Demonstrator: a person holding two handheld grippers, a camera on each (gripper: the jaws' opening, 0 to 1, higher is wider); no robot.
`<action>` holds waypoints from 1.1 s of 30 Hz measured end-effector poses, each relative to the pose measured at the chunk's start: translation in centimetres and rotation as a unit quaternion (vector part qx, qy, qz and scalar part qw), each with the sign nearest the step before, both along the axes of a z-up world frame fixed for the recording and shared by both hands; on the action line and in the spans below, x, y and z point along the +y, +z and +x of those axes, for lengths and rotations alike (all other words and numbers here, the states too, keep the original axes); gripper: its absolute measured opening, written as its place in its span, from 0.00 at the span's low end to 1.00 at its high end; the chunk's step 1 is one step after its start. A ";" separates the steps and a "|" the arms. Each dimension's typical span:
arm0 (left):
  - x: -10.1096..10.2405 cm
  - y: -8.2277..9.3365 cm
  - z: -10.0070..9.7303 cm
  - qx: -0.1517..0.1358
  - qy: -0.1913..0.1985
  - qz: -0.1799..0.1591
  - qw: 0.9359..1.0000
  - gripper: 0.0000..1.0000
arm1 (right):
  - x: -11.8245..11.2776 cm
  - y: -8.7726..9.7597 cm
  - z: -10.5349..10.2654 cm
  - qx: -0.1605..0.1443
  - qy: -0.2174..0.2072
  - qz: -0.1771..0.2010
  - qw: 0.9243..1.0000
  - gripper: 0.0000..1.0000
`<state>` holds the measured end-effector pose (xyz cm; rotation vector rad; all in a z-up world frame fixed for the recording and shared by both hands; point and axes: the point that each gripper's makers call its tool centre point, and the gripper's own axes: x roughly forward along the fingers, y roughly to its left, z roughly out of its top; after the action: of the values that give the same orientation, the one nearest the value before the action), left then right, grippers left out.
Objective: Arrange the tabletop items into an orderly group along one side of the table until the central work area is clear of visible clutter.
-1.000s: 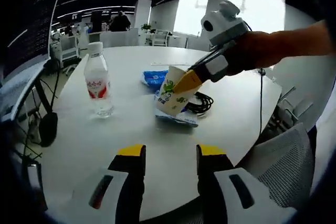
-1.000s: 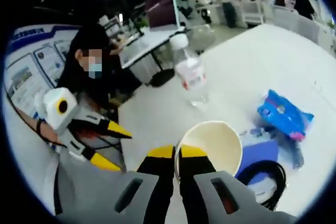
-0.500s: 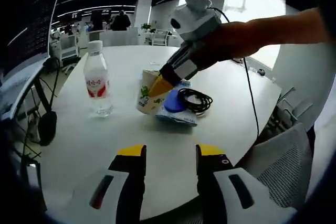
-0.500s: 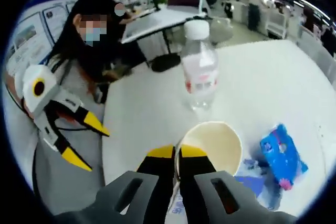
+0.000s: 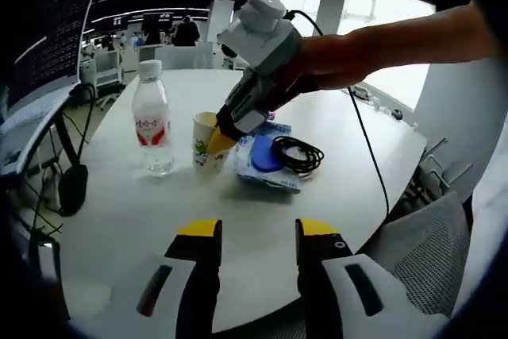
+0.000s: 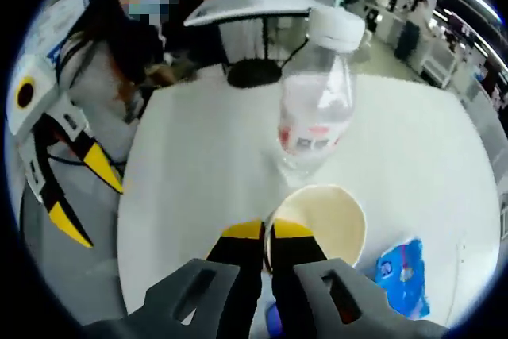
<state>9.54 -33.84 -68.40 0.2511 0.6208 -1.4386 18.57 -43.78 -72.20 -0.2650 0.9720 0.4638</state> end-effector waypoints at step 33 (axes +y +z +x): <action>0.1 -0.1 0.1 0.004 0.002 0.002 1.000 0.36 | -1.1 -2.0 1.4 0.012 0.035 -0.052 0.998 0.05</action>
<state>9.65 -33.76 -68.51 0.2464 0.6302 -1.4359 19.95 -44.88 -74.20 -0.3886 1.0144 0.4813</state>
